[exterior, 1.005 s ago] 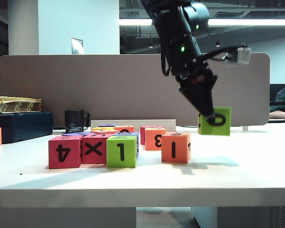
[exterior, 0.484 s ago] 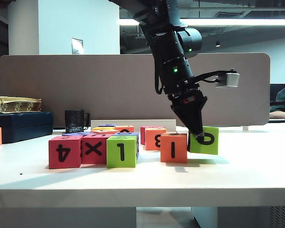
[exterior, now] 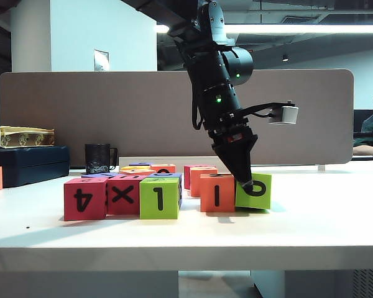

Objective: Select the appropriate blocks from the scattered letter blocks on the table and arrange them in a row to spell out "23".

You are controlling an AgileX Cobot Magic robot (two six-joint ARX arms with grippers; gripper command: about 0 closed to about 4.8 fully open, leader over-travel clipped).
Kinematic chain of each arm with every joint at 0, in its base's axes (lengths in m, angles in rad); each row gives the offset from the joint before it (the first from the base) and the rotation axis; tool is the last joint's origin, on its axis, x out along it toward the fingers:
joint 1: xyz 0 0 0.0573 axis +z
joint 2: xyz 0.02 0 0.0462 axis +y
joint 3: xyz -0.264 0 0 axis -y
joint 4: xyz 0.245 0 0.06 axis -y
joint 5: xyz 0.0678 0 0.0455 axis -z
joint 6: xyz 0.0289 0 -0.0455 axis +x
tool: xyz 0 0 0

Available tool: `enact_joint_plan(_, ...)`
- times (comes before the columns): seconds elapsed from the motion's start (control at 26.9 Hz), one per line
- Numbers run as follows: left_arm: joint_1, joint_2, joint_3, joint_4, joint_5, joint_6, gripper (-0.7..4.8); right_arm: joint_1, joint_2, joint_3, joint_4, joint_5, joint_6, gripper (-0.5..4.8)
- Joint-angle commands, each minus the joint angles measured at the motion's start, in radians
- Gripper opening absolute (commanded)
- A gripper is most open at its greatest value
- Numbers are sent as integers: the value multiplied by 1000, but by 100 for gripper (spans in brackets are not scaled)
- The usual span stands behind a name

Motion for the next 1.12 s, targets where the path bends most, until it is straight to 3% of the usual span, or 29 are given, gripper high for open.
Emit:
enact_joint_plan(0.04, -3, 10, 0, -10, 5, 0, 215, 0, 1, 4, 13, -2, -3, -1)
enact_joint_plan(0.15, -3, 10, 0, -11, 4, 0, 229, -1, 1, 4, 12, -2, -2, -1)
enact_joint_plan(0.26, -3, 10, 0, -11, 3, -8, 289, -1, 1, 4, 12, -2, -2, -1)
enact_joint_plan(0.52, -3, 10, 0, -7, 3, -23, 294, -1, 1, 4, 12, -1, -3, -1)
enact_joint_plan(0.67, -3, 9, 0, -6, -2, -28, 355, 0, 1, 4, 13, -2, -3, -1)
enact_joint_plan(1.12, -8, -79, 2, -3, -32, -50, 355, 0, 2, 4, 13, 7, -3, -1)
